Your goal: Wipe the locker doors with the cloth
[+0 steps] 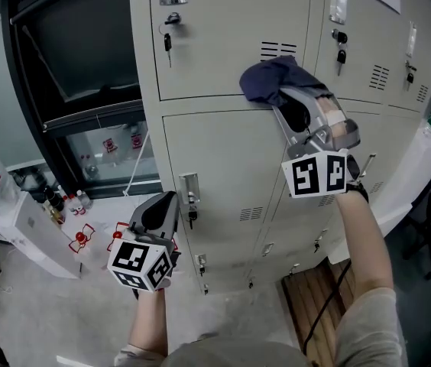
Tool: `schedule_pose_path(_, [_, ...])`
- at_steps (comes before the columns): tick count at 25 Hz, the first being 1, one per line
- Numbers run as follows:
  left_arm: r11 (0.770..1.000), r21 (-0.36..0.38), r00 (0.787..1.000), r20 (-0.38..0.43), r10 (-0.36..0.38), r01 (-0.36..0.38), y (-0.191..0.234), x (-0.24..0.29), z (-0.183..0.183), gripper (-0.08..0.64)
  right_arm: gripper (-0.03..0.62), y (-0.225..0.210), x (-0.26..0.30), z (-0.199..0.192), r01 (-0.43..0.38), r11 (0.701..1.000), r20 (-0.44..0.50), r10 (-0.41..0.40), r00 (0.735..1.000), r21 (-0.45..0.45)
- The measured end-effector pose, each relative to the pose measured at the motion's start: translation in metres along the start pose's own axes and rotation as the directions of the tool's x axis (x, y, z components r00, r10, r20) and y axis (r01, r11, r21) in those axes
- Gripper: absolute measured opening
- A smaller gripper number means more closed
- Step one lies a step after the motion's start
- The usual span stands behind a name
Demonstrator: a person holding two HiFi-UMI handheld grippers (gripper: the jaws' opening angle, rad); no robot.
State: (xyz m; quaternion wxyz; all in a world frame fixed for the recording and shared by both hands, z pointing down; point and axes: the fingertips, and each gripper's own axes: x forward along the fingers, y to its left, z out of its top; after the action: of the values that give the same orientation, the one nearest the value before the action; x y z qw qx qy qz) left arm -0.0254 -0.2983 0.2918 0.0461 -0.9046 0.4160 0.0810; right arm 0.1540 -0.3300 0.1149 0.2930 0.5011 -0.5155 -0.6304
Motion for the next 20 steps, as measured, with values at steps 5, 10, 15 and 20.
schedule_pose_path(5, [1.000, -0.005, 1.000, -0.009, -0.010, 0.010, -0.002, 0.000, -0.004, -0.002, 0.054, 0.020, -0.005, 0.000, -0.023, 0.999, -0.009, 0.022, 1.000, -0.023])
schedule_pose_path(10, [1.000, -0.013, 1.000, -0.009, -0.006, 0.006, -0.002, -0.002, -0.006, -0.002, 0.055, 0.033, -0.009, 0.001, -0.039, 0.999, -0.008, 0.039, 0.999, 0.002])
schedule_pose_path(15, [1.000, -0.013, 1.000, 0.000, -0.012, 0.012, -0.004, -0.005, -0.003, -0.002, 0.055, 0.035, -0.012, 0.001, -0.060, 0.997, -0.016, 0.061, 0.998, 0.056])
schedule_pose_path(20, [0.999, -0.030, 0.999, 0.028, -0.022, 0.023, -0.007, -0.009, -0.006, -0.002, 0.058, 0.053, -0.019, 0.009, -0.072, 0.991, 0.003, 0.073, 0.997, 0.115])
